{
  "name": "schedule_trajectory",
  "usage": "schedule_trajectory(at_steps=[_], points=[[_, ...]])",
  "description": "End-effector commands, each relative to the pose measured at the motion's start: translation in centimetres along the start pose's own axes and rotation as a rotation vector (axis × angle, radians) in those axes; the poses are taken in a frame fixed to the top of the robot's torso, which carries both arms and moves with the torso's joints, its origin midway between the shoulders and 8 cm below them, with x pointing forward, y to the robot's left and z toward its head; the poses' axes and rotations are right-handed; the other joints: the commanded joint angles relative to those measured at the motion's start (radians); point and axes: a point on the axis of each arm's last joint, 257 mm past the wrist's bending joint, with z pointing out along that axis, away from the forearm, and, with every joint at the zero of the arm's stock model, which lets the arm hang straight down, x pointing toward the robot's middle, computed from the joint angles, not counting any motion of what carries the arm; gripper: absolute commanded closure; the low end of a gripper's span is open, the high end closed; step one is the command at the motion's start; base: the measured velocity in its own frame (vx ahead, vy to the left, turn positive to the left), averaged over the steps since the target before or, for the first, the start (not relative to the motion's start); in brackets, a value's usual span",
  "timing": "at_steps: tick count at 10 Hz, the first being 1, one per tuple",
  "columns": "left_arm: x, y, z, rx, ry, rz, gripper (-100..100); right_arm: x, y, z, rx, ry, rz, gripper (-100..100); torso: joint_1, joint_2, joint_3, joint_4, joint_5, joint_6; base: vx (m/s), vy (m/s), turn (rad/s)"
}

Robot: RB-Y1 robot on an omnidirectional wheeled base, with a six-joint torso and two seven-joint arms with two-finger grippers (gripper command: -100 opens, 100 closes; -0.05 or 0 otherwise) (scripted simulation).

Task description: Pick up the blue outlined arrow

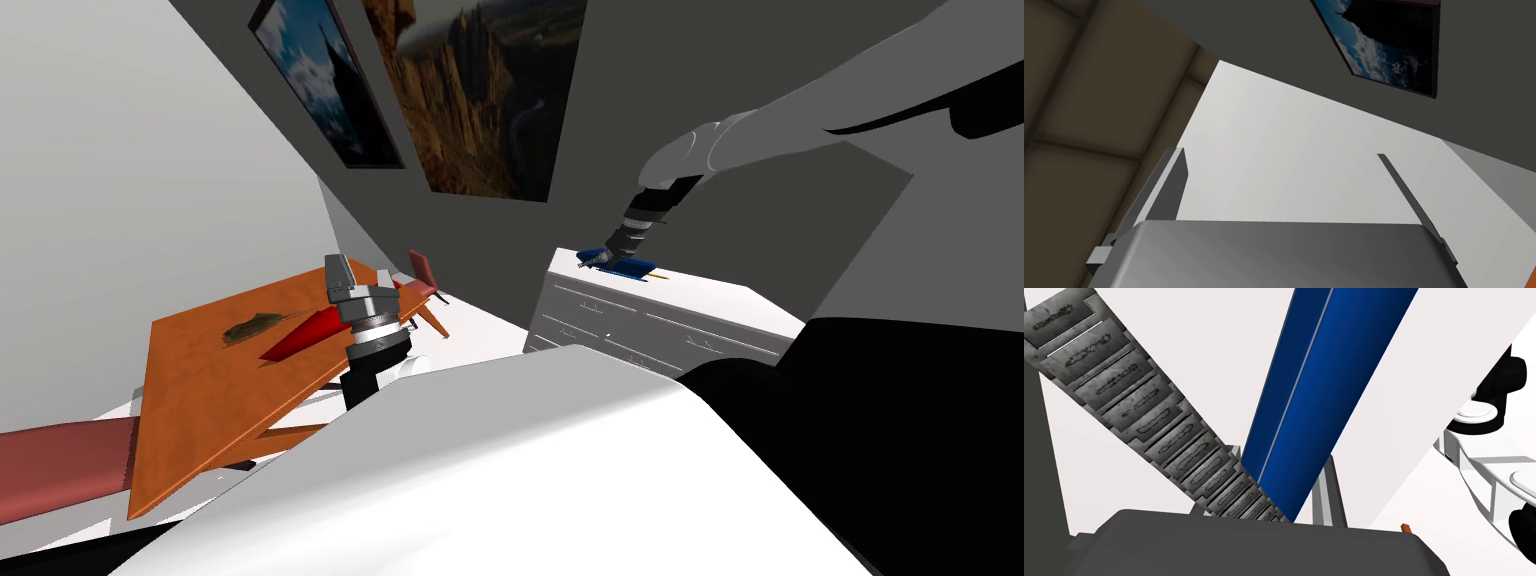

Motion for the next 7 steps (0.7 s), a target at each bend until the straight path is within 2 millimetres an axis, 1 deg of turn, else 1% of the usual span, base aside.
schedule_trajectory(at_steps=[1, 2, 3, 4, 5, 6, 7], points=[[0.0, 0.0, 0.0, 0.000, 0.000, 0.000, 0, 0.0, 0.0, 0.0, 0.000, 0.000, 0.000, 100, 0.000, 0.000, 0.000, 0.000, 0.000, 0.000, 0.000, 0.000, 0.000], [0.0, 0.0, 0.0, 0.000, 0.000, 0.000, 0, 0.0, -0.1, 0.0, 0.002, 0.000, 0.001, 100, -0.001, -0.001, -0.001, -0.001, -0.001, 0.000, 0.000, 0.000, 0.000], [0.0, 0.0, 0.0, 0.000, 0.000, 0.000, 0, 0.0, -0.1, -0.1, 0.004, 0.000, 0.001, 0, -0.002, -0.001, -0.001, -0.001, -0.001, 0.000, 0.000, 0.000, 0.000], [0.0, 0.0, 0.0, 0.000, 0.000, 0.000, 0, -0.8, 0.7, -0.4, -0.024, -0.002, 0.000, 100, -0.002, -0.002, -0.001, -0.001, -0.001, 0.000, 0.056, -0.012, -0.048], [0.0, 0.0, 0.0, 0.000, 0.000, 0.000, 0, -1.1, 0.9, -0.6, -0.031, 0.000, -0.003, 100, -0.002, -0.004, -0.003, -0.001, -0.001, 0.000, 0.113, -0.025, -0.036], [0.0, 0.0, 0.0, 0.000, 0.000, 0.000, 0, -0.8, 0.6, -0.5, -0.021, 0.001, -0.001, 100, -0.003, -0.008, -0.005, -0.002, -0.001, -0.001, 0.052, -0.013, -0.001], [0.0, 0.0, 0.0, 0.000, 0.000, 0.000, 0, -0.8, 0.7, -0.6, -0.024, 0.001, -0.002, 0, -0.003, -0.008, -0.005, -0.003, -0.002, -0.001, 0.006, -0.001, 0.003]])
